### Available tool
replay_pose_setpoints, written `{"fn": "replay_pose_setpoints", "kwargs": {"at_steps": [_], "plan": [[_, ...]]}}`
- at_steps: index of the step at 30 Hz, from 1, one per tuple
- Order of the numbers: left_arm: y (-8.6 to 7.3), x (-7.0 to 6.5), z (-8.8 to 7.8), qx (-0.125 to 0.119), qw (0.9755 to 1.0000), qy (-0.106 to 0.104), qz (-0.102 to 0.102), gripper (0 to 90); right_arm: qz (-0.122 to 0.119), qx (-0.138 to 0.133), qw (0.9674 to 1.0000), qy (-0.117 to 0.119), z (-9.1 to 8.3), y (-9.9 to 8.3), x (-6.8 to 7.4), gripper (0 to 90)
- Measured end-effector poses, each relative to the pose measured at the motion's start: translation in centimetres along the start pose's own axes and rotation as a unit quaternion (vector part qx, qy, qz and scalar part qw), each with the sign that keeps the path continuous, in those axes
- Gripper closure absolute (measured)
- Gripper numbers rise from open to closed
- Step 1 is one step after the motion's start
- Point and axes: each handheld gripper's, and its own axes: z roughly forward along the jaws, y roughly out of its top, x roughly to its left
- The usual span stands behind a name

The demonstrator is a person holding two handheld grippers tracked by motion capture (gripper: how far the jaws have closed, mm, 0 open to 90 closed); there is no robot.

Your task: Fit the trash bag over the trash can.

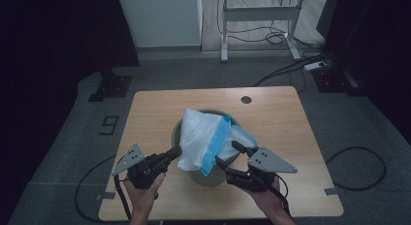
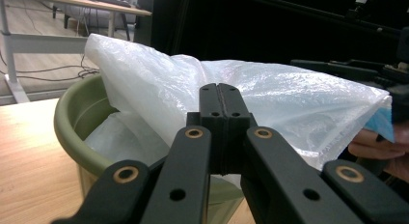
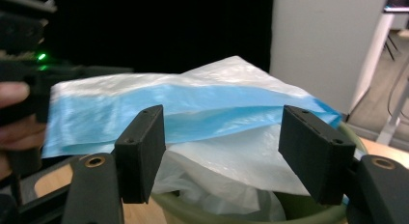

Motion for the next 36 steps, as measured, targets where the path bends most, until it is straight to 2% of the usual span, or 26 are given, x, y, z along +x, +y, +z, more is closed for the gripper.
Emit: {"fn": "replay_pose_setpoints", "kwargs": {"at_steps": [3, 6, 12, 22, 24, 28, 30, 34, 36], "plan": [[0.0, -0.1, 0.1, -0.001, 1.0, -0.001, -0.001, 90.0, 0.003, 0.005, 0.9999, 0.011, 0.2, -0.5, 0.6, 32.6], [0.0, -0.1, 0.1, -0.001, 1.0, -0.002, 0.0, 90.0, 0.008, 0.01, 0.9999, 0.009, 0.5, -0.9, 0.9, 33.0], [-0.1, 0.1, -0.2, -0.012, 0.9998, -0.01, -0.009, 90.0, 0.028, 0.021, 0.9993, 0.01, 1.6, -1.4, 0.3, 33.3], [-0.7, 0.4, -0.8, -0.014, 0.9996, -0.017, -0.015, 90.0, 0.021, 0.046, 0.9984, 0.025, 3.4, -1.6, 1.0, 32.3], [-0.8, 0.5, -0.9, -0.012, 0.9996, -0.022, -0.015, 90.0, 0.017, 0.049, 0.9983, 0.028, 3.8, -1.5, 1.2, 34.2], [-0.6, 0.6, -1.2, -0.001, 0.9993, -0.037, -0.011, 89.9, 0.002, 0.057, 0.9974, 0.043, 4.3, -1.6, 1.5, 43.5], [-0.2, 0.4, -1.4, 0.006, 0.9996, -0.029, -0.003, 81.2, -0.005, 0.057, 0.9975, 0.041, 4.4, -1.6, 1.7, 44.6], [1.2, -0.1, -2.0, 0.0, 1.0, -0.008, 0.004, 63.9, -0.014, 0.059, 0.9975, 0.036, 4.5, -1.6, 1.8, 45.1], [2.0, -0.4, -1.9, 0.01, 0.9999, -0.004, 0.009, 56.5, -0.016, 0.058, 0.9976, 0.035, 4.5, -1.6, 1.8, 45.1]]}}
